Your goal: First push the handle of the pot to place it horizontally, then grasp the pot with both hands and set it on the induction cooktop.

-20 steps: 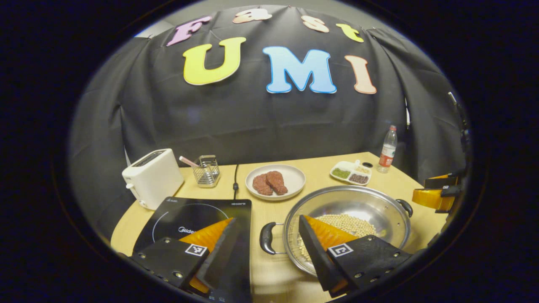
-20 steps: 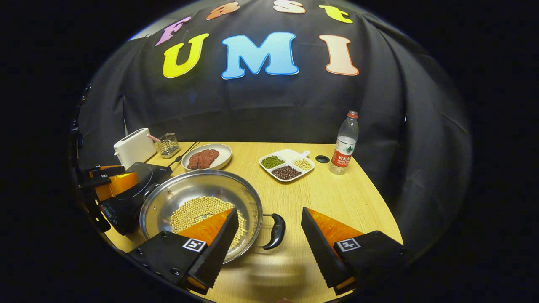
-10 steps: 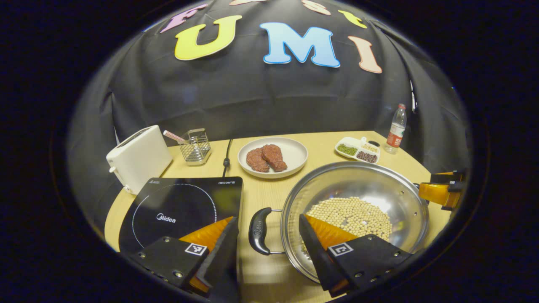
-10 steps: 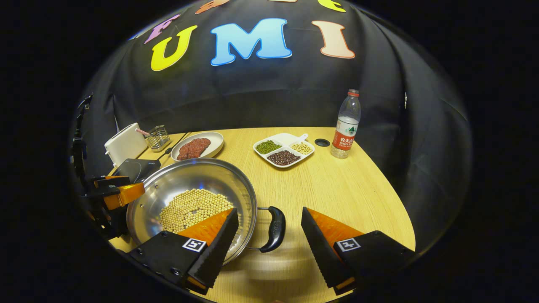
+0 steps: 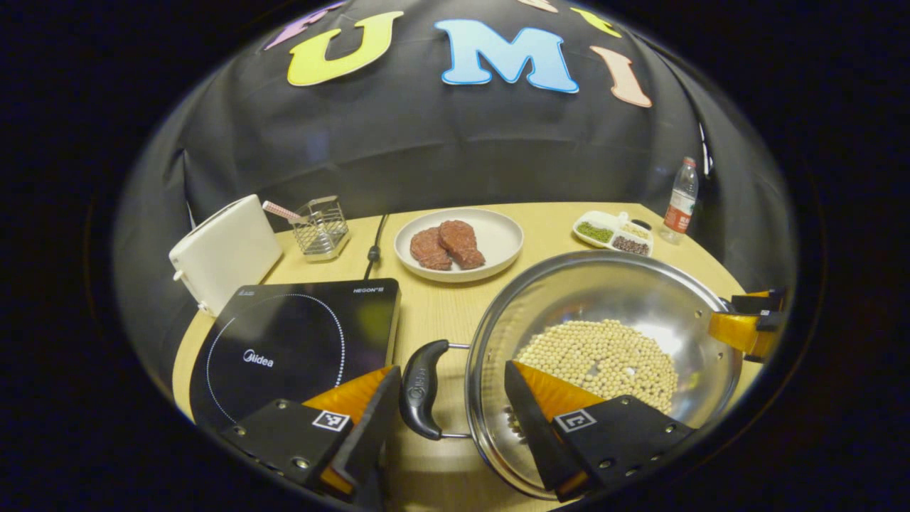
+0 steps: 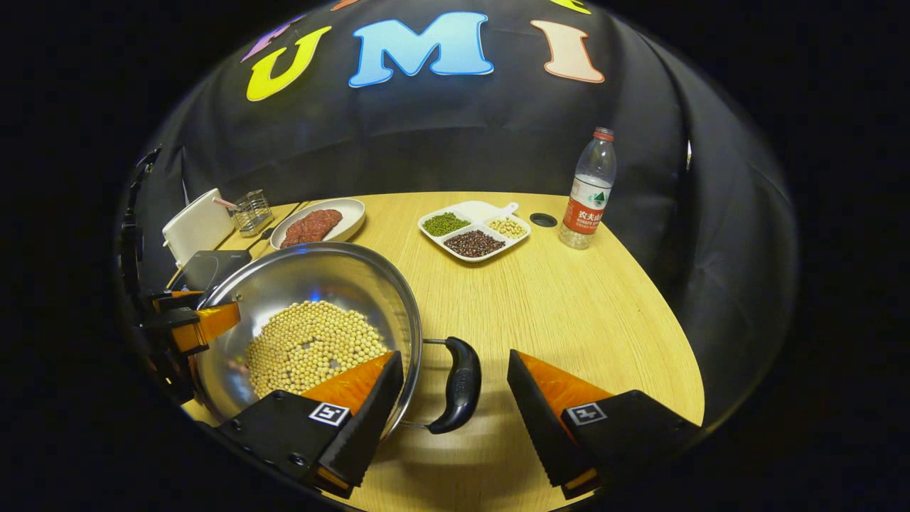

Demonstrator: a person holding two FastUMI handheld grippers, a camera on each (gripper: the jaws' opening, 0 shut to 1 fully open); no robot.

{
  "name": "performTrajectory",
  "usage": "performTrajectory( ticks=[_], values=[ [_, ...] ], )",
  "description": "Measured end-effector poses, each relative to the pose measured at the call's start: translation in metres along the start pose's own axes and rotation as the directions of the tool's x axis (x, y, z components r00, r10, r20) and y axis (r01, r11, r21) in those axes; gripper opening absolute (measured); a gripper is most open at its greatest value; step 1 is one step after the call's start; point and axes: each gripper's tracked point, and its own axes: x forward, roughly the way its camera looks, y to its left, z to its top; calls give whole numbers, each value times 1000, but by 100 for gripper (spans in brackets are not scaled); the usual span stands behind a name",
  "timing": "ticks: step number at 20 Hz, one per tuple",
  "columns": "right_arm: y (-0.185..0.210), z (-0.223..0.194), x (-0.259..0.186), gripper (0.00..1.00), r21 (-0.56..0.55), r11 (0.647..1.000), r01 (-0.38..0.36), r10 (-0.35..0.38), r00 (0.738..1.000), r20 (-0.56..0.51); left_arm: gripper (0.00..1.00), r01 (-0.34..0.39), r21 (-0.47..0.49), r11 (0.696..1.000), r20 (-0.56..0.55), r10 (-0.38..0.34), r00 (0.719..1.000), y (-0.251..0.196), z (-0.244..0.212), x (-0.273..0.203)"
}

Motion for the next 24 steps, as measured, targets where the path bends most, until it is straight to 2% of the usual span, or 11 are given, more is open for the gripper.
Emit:
performTrajectory(
  ticks=[1, 6, 8, 9, 10, 13, 14, 17, 18, 22, 24],
  values=[
    [3, -1, 1, 90, 7, 1000, -5, 5, 1000, -4, 88, 2, 6, 1000, -5, -2, 1000, -1, -1, 2],
    [8, -3, 5, 67, 13, 1000, -25, 25, 1000, -12, 71, -28, 7, 1000, -16, 28, 999, 5, -4, 2],
    [8, -4, 6, 65, 37, 999, -22, 23, 1000, -17, 75, -29, 8, 1000, -49, 29, 998, 5, -12, 3],
    [10, -4, 3, 59, 47, 999, -22, 23, 1000, -19, 72, -27, 6, 1000, -49, 27, 998, 5, -12, 3],
    [10, -4, 4, 59, 47, 999, -24, 25, 999, -25, 72, -22, 1, 1000, -47, 23, 999, 5, -10, 3],
    [11, -2, 6, 42, 44, 999, -28, 30, 999, -32, 64, -26, 5, 1000, -56, 27, 998, 6, -9, 3],
    [11, 0, 6, 46, 49, 998, -31, 32, 999, -26, 65, -28, -3, 1000, -54, 28, 998, 5, -9, 2],
    [12, 1, 6, 42, 63, 997, -37, 40, 999, -32, 64, -29, -37, 999, -52, 27, 998, 6, -4, 3],
    [13, 2, 5, 42, 64, 997, -36, 38, 999, -35, 58, -25, -50, 998, -54, 23, 998, 6, -3, 1],
    [14, 2, 1, 46, 66, 998, -20, 22, 999, -40, 63, -8, -62, 998, -60, 5, 998, 7, -3, -1],
    [17, 5, -6, 46, 66, 998, -7, 8, 1000, -25, 56, 5, -63, 998, -52, -9, 999, 10, 0, -4]
  ],
)
